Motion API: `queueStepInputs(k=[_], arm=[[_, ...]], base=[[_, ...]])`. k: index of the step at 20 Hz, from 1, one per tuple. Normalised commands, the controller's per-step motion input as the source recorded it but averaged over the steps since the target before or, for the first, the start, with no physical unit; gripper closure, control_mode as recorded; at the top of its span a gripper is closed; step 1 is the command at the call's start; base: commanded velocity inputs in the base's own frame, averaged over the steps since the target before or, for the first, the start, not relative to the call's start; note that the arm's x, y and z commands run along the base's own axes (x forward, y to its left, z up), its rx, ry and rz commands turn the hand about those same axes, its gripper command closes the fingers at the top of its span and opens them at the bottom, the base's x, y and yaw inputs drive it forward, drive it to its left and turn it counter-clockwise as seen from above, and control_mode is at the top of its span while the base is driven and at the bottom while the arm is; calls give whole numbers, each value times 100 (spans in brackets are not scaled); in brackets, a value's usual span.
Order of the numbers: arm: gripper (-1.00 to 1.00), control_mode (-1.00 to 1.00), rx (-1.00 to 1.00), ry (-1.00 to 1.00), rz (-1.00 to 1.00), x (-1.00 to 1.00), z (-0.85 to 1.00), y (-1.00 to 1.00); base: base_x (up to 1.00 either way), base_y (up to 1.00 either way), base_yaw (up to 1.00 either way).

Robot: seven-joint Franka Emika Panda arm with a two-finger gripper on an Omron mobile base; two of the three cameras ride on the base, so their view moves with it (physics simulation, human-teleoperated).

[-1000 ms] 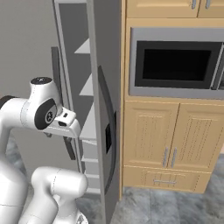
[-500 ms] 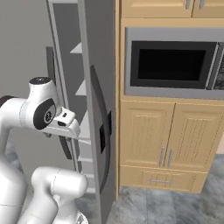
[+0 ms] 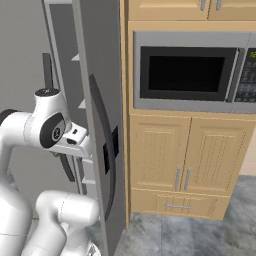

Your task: Store the hot dog in the freezer for long-term storage. Close the freezer door after placing the cooked food.

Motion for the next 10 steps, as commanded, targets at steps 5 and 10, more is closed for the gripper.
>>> queueStepInputs(k=[5, 10], arm=[[-100, 100, 0, 0, 0, 0, 0, 0], [-100, -100, 0, 0, 0, 0, 0, 0]], base=[[0, 0, 0], [0, 0, 0]])
